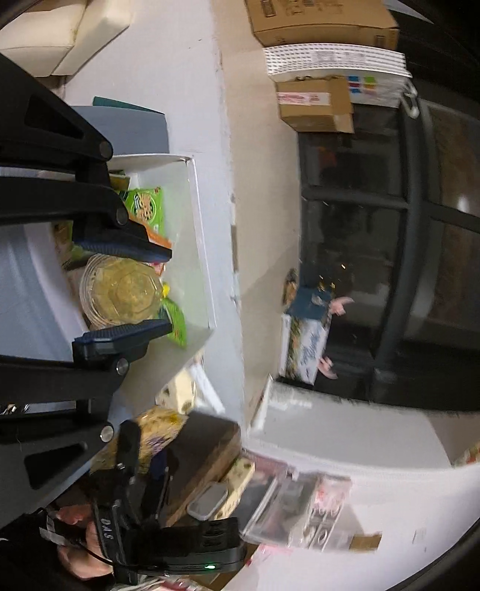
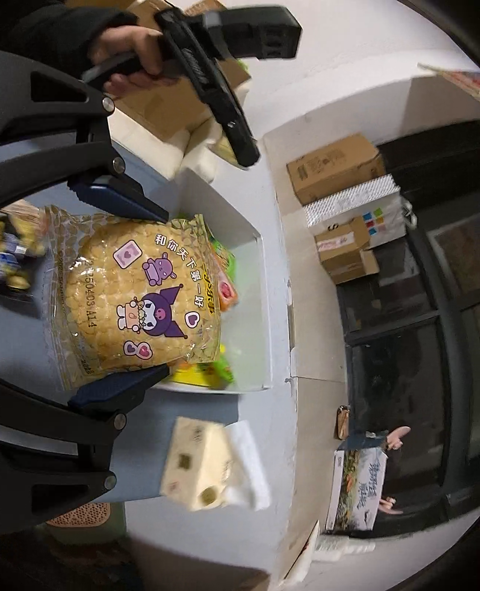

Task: Organize snacks
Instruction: 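Drop the jelly cup into the box with left gripper while right drops bread bag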

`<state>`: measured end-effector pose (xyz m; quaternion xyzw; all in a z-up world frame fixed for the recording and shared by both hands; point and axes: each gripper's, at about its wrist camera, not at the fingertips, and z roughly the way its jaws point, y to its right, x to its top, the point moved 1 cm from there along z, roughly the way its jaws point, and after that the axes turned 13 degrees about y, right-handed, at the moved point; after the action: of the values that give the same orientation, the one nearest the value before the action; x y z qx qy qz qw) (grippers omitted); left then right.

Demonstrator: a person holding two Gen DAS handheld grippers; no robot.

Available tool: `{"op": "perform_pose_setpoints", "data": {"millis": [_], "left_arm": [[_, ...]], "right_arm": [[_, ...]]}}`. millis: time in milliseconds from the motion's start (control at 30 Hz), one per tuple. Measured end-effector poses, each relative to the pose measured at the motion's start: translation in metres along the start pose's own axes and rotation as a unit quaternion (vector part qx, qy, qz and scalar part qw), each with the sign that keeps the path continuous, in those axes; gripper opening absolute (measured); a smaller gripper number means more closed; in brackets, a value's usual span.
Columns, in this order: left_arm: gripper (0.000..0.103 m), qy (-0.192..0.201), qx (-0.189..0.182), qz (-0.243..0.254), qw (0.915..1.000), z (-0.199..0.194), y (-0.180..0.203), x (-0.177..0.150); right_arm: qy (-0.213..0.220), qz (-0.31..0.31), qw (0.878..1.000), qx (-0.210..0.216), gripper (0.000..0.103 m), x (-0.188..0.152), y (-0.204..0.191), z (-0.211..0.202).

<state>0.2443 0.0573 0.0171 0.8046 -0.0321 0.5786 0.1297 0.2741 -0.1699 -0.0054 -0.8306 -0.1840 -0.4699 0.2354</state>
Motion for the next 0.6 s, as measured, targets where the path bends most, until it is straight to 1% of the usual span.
{"op": "perform_pose_setpoints", "data": {"millis": [33, 100, 167, 200, 233, 267, 300, 333, 367, 467, 533, 600], "left_arm": [[0.036, -0.008, 0.003, 0.001, 1.0000, 0.010, -0.005, 0.000], [0.036, -0.018, 0.010, 0.006, 0.9998, 0.024, -0.009, -0.004], [0.037, -0.025, 0.017, 0.014, 0.9994, 0.033, -0.013, -0.006], [0.041, -0.032, 0.024, 0.016, 0.9991, 0.039, -0.017, -0.008], [0.067, -0.043, 0.032, 0.015, 0.9984, 0.045, -0.021, -0.010], [0.098, -0.056, 0.043, 0.008, 0.9974, 0.050, -0.027, -0.013], [0.103, -0.057, 0.047, -0.003, 0.9973, 0.051, -0.032, -0.016], [0.103, -0.053, 0.040, -0.012, 0.9977, 0.049, -0.036, -0.018], [0.103, -0.054, 0.038, -0.020, 0.9976, 0.045, -0.040, -0.021], [0.103, -0.053, 0.038, -0.018, 0.9977, 0.034, -0.042, -0.027], [0.103, -0.054, 0.040, -0.014, 0.9976, 0.027, -0.040, -0.029], [0.103, -0.052, 0.034, -0.012, 0.9980, 0.017, -0.035, -0.030]], "right_arm": [[-0.008, 0.006, 1.000, -0.004, 0.079, 0.007, 0.003, 0.017], [-0.018, 0.012, 1.000, -0.008, 0.079, 0.014, 0.008, 0.037], [-0.024, 0.005, 1.000, -0.013, 0.079, 0.022, 0.010, 0.058], [-0.029, -0.001, 1.000, -0.013, 0.079, 0.025, 0.010, 0.067], [-0.038, -0.011, 0.999, -0.015, 0.080, 0.029, 0.009, 0.078], [-0.049, -0.018, 0.998, -0.019, 0.084, 0.030, 0.009, 0.088], [-0.056, -0.022, 0.998, -0.024, 0.094, 0.030, 0.009, 0.092], [-0.060, -0.027, 0.997, -0.039, 0.100, 0.029, 0.010, 0.095], [-0.057, -0.030, 0.997, -0.050, 0.102, 0.027, 0.010, 0.095], [-0.054, -0.013, 0.997, -0.044, 0.103, 0.020, 0.013, 0.089], [-0.056, -0.008, 0.997, -0.050, 0.103, 0.016, 0.014, 0.082], [-0.046, -0.012, 0.998, -0.052, 0.103, 0.016, 0.011, 0.072]]}}
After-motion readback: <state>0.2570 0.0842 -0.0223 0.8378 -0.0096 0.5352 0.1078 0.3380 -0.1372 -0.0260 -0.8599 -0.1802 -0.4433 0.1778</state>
